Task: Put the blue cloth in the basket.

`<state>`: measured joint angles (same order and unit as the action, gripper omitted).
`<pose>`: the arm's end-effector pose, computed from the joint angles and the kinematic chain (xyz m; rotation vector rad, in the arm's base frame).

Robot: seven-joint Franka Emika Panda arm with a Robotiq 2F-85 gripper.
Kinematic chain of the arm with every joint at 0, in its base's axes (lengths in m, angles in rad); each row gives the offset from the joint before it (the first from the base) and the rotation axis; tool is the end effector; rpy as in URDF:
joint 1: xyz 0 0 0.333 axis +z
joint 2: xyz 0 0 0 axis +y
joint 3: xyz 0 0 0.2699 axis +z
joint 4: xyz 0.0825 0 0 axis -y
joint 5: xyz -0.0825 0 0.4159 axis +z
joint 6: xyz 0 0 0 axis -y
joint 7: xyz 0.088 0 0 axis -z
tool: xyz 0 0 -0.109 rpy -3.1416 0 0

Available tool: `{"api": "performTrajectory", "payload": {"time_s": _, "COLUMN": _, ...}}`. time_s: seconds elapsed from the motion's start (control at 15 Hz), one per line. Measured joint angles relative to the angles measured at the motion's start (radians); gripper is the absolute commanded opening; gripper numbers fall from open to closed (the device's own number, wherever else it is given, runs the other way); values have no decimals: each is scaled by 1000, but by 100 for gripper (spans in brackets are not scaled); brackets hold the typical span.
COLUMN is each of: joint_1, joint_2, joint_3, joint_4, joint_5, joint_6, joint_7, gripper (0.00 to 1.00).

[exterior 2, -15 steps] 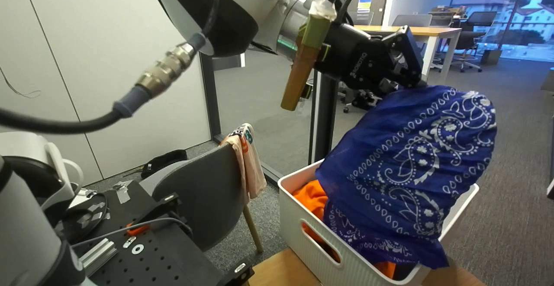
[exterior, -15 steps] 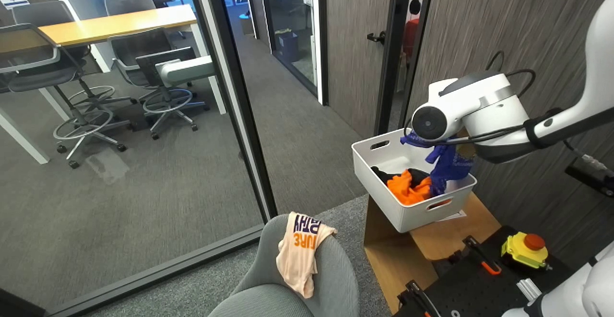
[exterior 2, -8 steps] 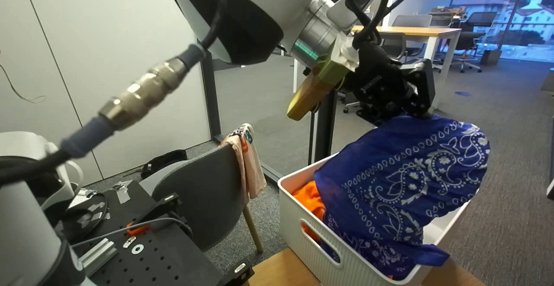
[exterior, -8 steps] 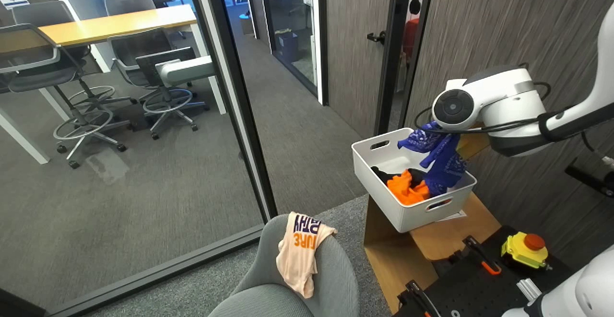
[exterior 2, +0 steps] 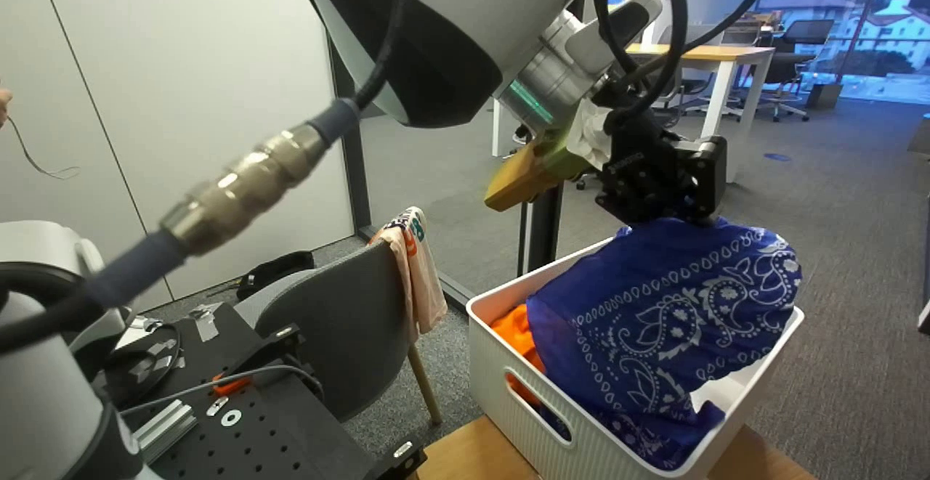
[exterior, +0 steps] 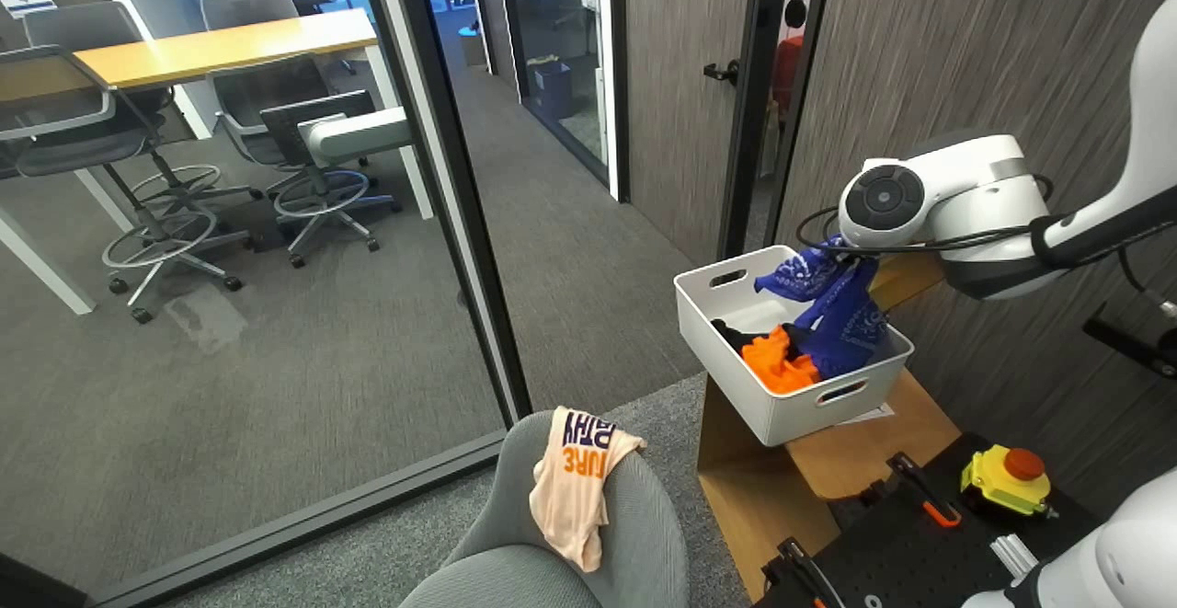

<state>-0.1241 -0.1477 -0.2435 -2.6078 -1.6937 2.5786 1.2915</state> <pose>0.4308 -0.1435 0.2304 2.3256 -0.2093 0.6008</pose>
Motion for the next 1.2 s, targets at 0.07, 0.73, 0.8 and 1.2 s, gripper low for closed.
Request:
{"api": "performTrajectory", "payload": {"time_s": 0.07, "joint_1": -2, "joint_2": 8, "joint_3": -3, "joint_4": 4, "joint_5": 0, "joint_6": 12, "joint_7": 6, "gripper": 33}}
{"api": "performTrajectory", "payload": {"time_s": 0.73, "joint_1": -8, "joint_2": 73, "joint_3": -52, "joint_4": 27, "joint_5": 11, "joint_6": 127, "joint_7": 22, "gripper": 100}}
{"api": "performTrajectory", "payload": {"time_s": 0.8, "joint_1": -9, "joint_2": 76, "joint_3": -55, "joint_4": 27, "joint_5": 26, "joint_6": 145, "joint_7": 20, "gripper": 100}}
{"api": "performTrajectory", "payload": {"time_s": 1.2, "joint_1": -7, "joint_2": 123, "joint_3": -57, "joint_4": 13, "joint_5": 242, "joint_6": 388, "joint_7": -95, "gripper": 100}}
